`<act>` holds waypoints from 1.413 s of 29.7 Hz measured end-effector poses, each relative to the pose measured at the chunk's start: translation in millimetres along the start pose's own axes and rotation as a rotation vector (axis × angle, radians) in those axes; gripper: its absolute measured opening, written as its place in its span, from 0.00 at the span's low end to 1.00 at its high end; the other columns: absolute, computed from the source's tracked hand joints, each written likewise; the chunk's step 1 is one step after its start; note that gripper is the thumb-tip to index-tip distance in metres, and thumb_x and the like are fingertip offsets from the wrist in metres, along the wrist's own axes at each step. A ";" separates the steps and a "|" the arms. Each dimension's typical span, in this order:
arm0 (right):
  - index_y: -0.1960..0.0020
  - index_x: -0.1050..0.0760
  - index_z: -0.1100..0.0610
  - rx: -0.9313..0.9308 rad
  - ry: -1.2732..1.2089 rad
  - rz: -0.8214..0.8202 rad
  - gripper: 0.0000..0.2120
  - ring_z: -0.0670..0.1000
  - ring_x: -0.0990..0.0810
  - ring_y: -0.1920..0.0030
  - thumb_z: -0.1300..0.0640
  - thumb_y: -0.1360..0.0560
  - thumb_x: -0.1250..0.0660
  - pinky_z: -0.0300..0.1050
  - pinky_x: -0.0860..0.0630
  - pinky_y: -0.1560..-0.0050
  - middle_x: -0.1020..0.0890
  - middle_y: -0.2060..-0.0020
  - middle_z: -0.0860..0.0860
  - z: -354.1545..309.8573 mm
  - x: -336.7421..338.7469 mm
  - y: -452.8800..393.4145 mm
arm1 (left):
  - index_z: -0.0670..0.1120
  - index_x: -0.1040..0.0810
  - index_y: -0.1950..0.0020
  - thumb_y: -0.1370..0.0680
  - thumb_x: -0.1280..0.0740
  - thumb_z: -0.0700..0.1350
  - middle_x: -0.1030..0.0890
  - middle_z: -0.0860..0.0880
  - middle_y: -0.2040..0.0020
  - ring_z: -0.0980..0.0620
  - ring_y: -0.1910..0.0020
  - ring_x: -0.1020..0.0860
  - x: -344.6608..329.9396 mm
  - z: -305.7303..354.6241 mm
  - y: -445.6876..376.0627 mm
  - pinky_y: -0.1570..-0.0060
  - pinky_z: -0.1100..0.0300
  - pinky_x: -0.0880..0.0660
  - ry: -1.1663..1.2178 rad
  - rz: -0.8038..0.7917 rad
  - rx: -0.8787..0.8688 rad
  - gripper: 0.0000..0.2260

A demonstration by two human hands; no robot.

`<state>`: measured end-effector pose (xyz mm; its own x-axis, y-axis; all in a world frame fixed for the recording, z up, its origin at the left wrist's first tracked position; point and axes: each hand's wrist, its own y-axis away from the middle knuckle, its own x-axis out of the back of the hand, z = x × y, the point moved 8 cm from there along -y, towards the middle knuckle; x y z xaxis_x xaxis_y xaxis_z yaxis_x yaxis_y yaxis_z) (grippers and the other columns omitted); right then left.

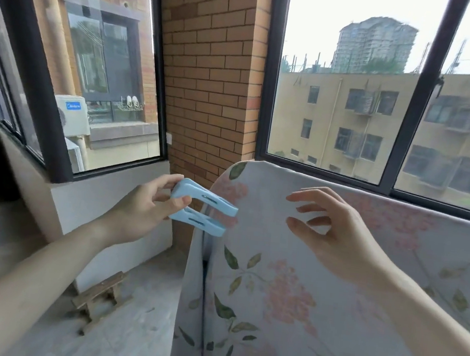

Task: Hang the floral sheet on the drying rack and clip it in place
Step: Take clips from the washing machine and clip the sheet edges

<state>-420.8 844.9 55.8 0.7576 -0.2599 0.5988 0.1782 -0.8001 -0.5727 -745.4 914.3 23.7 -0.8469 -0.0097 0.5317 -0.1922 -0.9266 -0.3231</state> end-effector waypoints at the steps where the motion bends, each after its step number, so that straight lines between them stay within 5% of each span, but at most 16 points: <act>1: 0.39 0.21 0.41 0.022 0.027 0.021 0.14 0.42 0.21 0.42 0.51 0.23 0.27 0.40 0.22 0.45 0.23 0.40 0.37 -2.4 0.7 -7.3 | 0.56 0.30 0.25 0.25 0.31 0.68 0.22 0.56 0.33 0.55 0.36 0.21 4.0 -3.0 -5.5 0.48 0.60 0.18 -0.025 -0.001 -0.020 0.32; 5: 0.38 0.21 0.42 0.085 0.146 0.059 0.14 0.41 0.23 0.42 0.50 0.23 0.28 0.42 0.24 0.40 0.23 0.40 0.38 -13.0 -0.5 -35.2 | 0.56 0.29 0.24 0.34 0.33 0.77 0.22 0.56 0.33 0.55 0.36 0.22 23.0 -5.0 -18.8 0.43 0.52 0.19 -0.065 0.053 -0.076 0.42; 10: 0.37 0.22 0.42 0.124 0.314 0.043 0.14 0.42 0.24 0.42 0.48 0.22 0.29 0.42 0.29 0.39 0.24 0.38 0.40 -27.8 -14.7 -67.1 | 0.58 0.27 0.27 0.34 0.35 0.79 0.21 0.57 0.37 0.55 0.40 0.21 45.9 -7.1 -44.2 0.49 0.58 0.21 -0.103 0.118 -0.155 0.42; 17: 0.32 0.26 0.46 -0.134 0.653 -0.007 0.19 0.54 0.22 0.40 0.41 0.21 0.34 0.49 0.26 0.46 0.22 0.36 0.45 -17.5 -38.5 -106.3 | 0.54 0.27 0.26 0.24 0.31 0.67 0.21 0.58 0.39 0.58 0.44 0.21 64.5 -7.3 -89.1 0.57 0.72 0.26 -0.089 0.123 -0.250 0.30; 26: 0.55 0.28 0.49 -0.307 0.916 0.060 0.20 0.58 0.24 0.56 0.37 0.17 0.48 0.49 0.37 0.56 0.17 0.56 0.52 -0.7 -50.7 -111.4 | 0.57 0.32 0.26 0.25 0.29 0.62 0.25 0.58 0.34 0.53 0.38 0.22 64.7 -44.9 -113.4 0.44 0.52 0.19 -0.037 0.033 -0.311 0.29; 32: 0.63 0.31 0.49 -0.348 0.924 0.087 0.22 0.57 0.24 0.57 0.35 0.19 0.45 0.49 0.36 0.55 0.24 0.64 0.48 0.2 -52.6 -111.2 | 0.57 0.31 0.31 0.26 0.27 0.59 0.23 0.65 0.40 0.60 0.44 0.20 60.2 -45.8 -121.0 0.52 0.67 0.21 0.037 -0.003 -0.387 0.26; 42: 0.65 0.32 0.50 -0.357 0.895 0.093 0.24 0.55 0.26 0.61 0.34 0.19 0.43 0.49 0.36 0.56 0.27 0.68 0.44 -3.2 -56.1 -111.9 | 0.52 0.30 0.37 0.27 0.23 0.53 0.18 0.54 0.41 0.54 0.46 0.17 69.4 -56.4 -130.3 0.50 0.57 0.16 0.111 -0.002 -0.376 0.24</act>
<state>-485.3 947.3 88.0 -0.0261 -0.5276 0.8491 -0.1711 -0.8345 -0.5238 -807.1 1055.5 58.6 -0.8911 0.0515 0.4509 -0.3442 -0.7242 -0.5975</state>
